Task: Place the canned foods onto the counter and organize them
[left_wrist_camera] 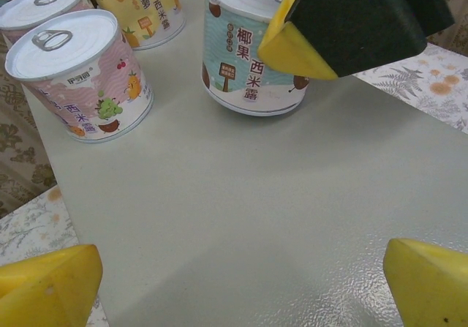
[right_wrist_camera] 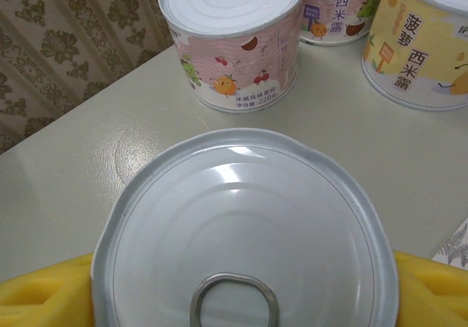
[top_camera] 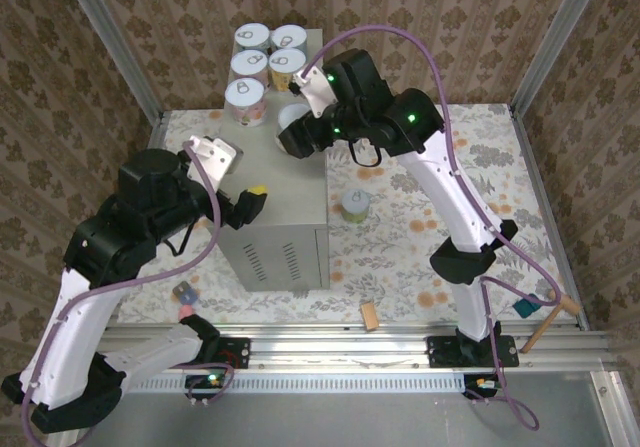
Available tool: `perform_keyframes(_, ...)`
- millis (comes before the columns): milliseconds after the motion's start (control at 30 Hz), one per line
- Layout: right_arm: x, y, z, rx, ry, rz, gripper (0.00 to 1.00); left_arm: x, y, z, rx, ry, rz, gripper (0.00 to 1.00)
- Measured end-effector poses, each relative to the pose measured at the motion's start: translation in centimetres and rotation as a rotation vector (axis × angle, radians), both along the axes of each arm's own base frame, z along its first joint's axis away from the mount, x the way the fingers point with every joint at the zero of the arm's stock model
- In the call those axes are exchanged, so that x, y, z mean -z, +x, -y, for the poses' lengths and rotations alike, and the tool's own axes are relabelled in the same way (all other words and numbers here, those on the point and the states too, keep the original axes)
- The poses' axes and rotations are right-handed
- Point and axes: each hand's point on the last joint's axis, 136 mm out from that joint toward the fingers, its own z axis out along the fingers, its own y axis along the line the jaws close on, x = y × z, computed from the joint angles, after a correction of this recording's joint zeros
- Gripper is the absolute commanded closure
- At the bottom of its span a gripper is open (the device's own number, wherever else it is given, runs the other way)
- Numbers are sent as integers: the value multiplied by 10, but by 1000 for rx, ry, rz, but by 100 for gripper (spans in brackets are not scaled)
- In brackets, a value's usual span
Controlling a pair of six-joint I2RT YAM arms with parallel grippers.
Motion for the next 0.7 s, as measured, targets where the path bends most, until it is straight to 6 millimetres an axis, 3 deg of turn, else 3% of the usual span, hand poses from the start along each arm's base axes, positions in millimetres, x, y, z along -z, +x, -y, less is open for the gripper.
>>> perform_keyframes(700, 7, 9, -10, 6, 1, 4, 18, -3, -3, -2, 3, -9, 9, 0)
